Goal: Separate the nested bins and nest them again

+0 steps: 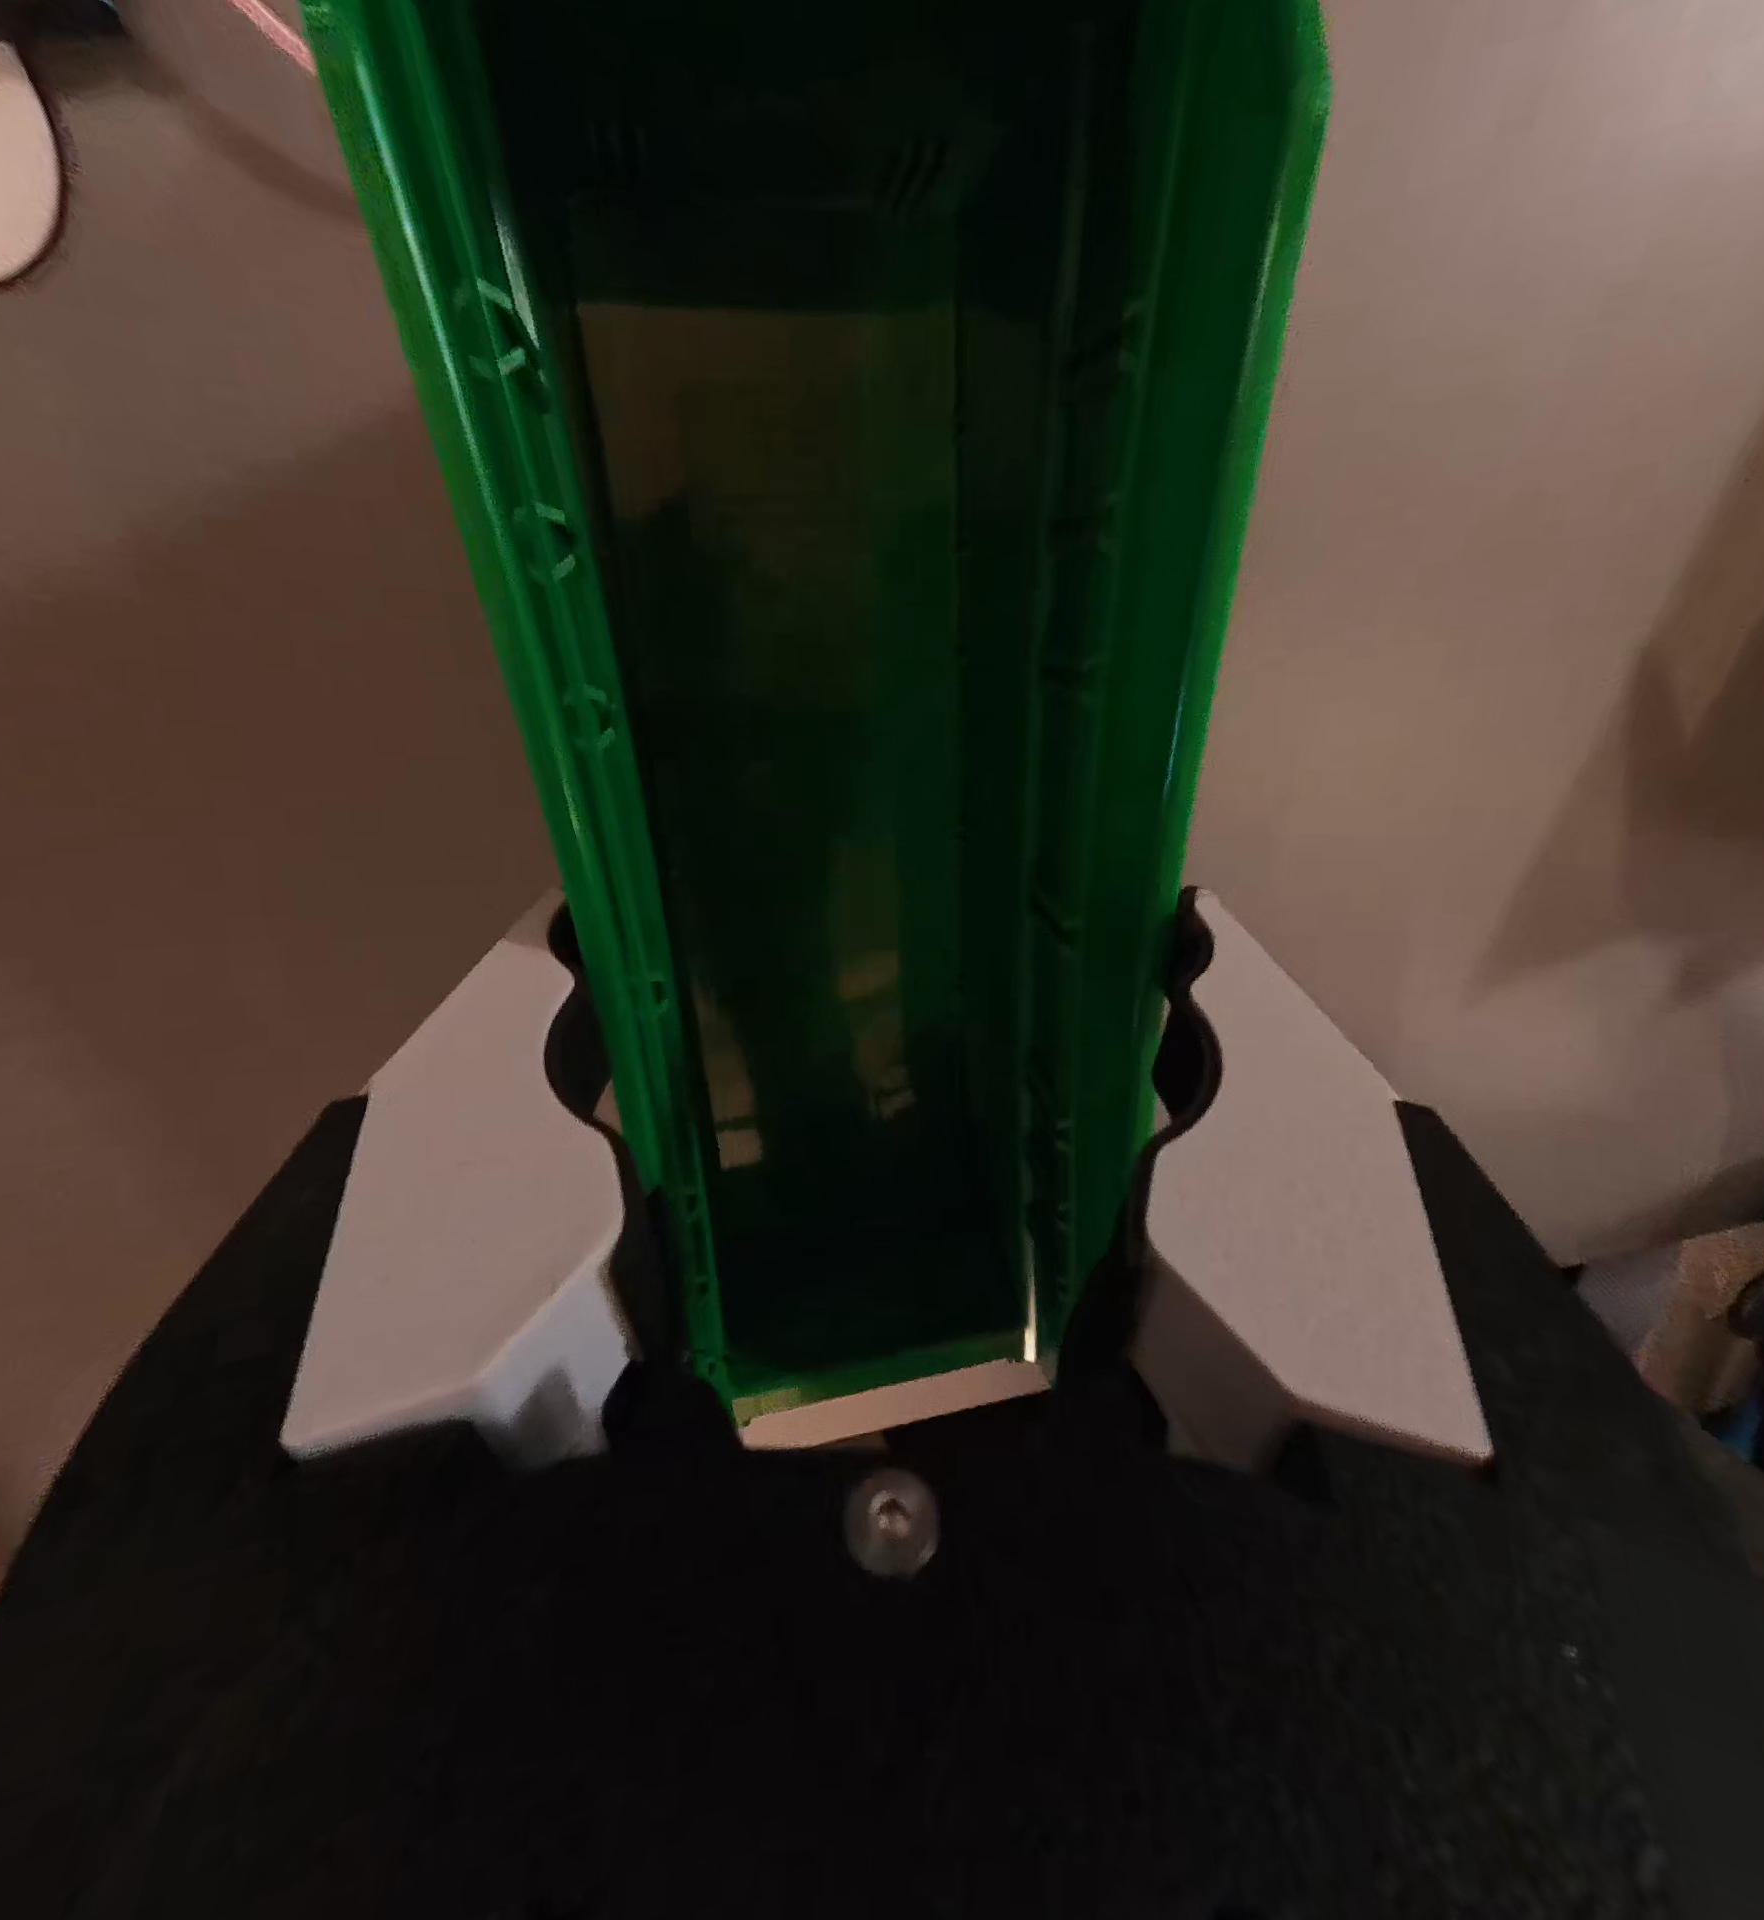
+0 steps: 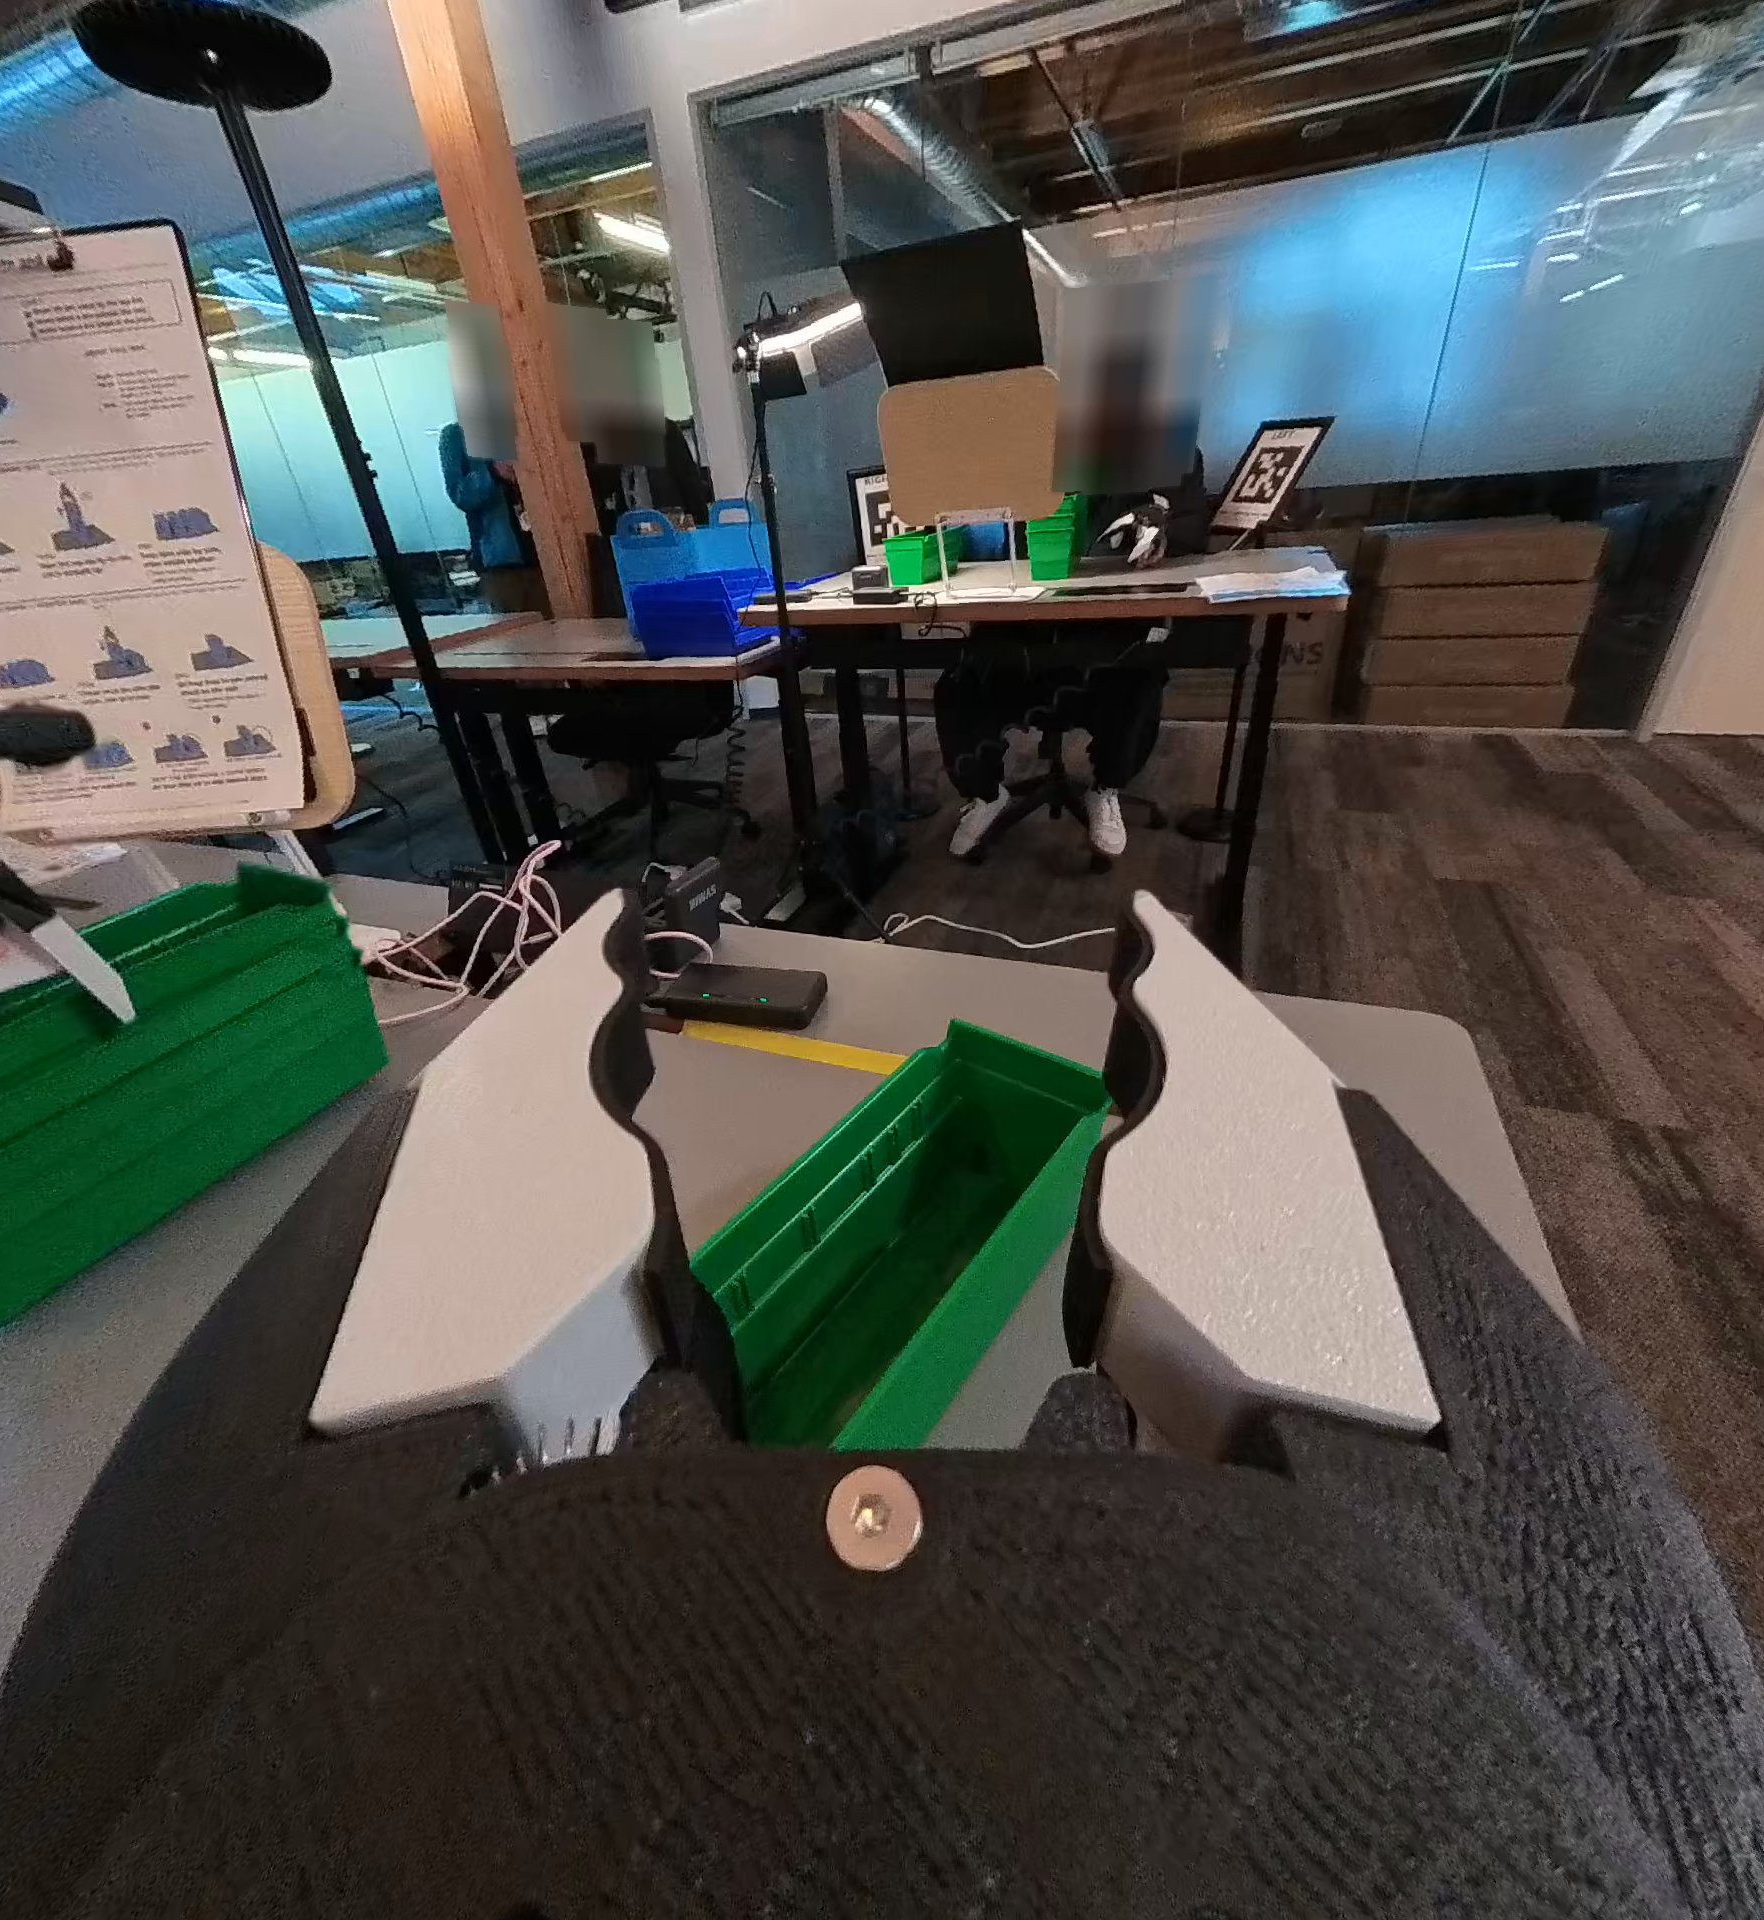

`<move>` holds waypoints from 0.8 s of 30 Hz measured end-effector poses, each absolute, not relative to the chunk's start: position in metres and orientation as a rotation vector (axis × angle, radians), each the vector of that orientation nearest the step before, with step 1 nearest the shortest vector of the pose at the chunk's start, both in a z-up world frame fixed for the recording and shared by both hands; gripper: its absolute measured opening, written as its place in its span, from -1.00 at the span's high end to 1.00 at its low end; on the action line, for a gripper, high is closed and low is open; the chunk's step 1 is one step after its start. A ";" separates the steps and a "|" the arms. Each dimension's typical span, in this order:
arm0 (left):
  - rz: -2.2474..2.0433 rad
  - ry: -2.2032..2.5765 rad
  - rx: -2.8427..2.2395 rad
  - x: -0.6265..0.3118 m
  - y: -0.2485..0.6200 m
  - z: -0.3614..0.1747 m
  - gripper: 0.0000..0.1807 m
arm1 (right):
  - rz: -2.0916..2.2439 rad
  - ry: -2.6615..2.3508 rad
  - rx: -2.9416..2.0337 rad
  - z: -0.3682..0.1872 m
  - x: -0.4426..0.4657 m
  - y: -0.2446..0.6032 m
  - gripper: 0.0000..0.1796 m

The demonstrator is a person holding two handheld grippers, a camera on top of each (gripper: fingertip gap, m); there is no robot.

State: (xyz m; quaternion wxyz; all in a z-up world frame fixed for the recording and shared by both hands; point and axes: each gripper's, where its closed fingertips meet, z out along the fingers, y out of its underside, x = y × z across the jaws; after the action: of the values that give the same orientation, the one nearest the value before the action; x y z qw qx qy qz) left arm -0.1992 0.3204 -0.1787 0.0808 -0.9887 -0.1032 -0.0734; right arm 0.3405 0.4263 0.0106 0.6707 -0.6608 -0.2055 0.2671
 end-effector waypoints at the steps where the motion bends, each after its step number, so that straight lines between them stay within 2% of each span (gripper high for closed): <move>1: -0.239 -0.318 -2.946 -0.200 0.320 -0.176 -0.18 | 0.605 -0.468 -1.495 0.009 0.339 0.427 0.01; 6: -0.194 -0.364 -2.917 -0.212 0.316 -0.166 -0.18 | 0.605 -0.491 -1.530 0.002 0.335 0.429 0.02; 11: 0.140 -0.403 -2.962 -0.248 0.301 -0.165 -0.13 | 0.615 -0.503 -1.558 -0.004 0.332 0.431 0.02; 19: -0.109 -0.495 -3.011 -0.252 0.276 -0.169 -0.10 | 0.619 -0.520 -1.598 -0.012 0.329 0.434 0.02; 24: -0.105 -0.491 -3.039 -0.259 0.266 -0.168 -0.10 | 0.615 -0.527 -1.605 -0.013 0.327 0.435 0.02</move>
State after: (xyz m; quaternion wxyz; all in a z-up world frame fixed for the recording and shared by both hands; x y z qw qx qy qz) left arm -0.2588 0.2660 -0.1682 0.0307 -0.9862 -0.1594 -0.0339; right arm 0.3270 0.4346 -0.0134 0.6223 -0.6989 -0.2295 0.2677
